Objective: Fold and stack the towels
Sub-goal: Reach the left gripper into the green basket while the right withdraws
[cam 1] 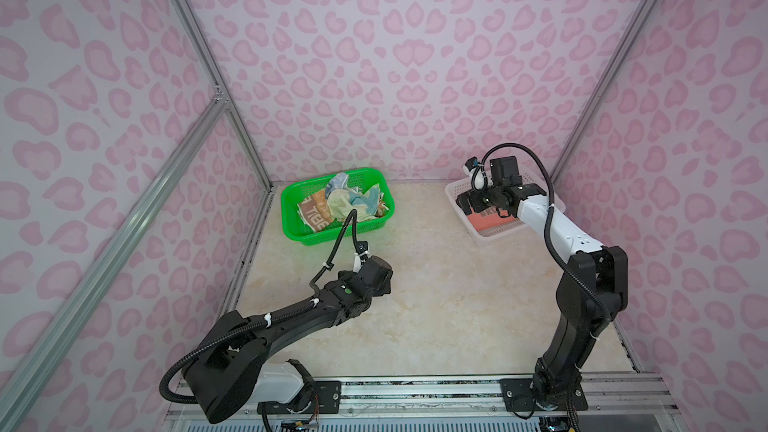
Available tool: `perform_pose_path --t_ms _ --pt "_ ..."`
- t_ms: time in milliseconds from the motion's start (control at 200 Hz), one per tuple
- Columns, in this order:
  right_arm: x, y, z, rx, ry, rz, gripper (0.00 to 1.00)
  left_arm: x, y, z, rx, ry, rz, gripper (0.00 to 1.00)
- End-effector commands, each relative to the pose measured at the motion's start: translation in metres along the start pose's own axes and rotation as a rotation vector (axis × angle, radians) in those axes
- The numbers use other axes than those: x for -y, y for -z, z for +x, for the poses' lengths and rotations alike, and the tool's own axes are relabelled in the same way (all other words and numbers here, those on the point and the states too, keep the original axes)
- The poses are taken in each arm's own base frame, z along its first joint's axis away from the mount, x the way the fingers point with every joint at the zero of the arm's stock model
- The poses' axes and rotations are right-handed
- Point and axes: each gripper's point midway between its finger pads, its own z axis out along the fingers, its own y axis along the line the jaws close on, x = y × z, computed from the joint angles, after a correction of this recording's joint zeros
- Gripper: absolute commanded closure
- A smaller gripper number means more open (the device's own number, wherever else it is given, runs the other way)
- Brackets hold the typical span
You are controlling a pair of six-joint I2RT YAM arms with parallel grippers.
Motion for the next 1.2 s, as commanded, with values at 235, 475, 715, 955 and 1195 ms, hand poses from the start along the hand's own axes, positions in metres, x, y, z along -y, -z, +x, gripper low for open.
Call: perform_pose_path --t_ms 235,475,715,955,1195 --pt "-0.145 -0.006 0.014 0.054 0.128 -0.196 0.01 -0.031 0.012 -0.061 0.092 0.134 0.017 0.03" --pt "-0.193 -0.012 0.044 -0.001 0.154 -0.271 0.01 -0.054 0.002 -0.112 0.086 0.155 -0.049 0.02" --pt "-0.193 -0.016 0.068 -0.060 0.122 -0.211 0.01 -0.059 -0.036 -0.155 0.034 0.185 -0.067 0.01" --pt "-0.188 -0.001 0.070 -0.003 0.117 -0.110 0.01 -0.057 -0.084 -0.165 -0.029 0.198 -0.075 0.02" --pt "-0.167 0.028 0.071 0.075 0.066 0.006 0.01 -0.052 -0.124 -0.178 0.011 0.202 -0.060 0.07"
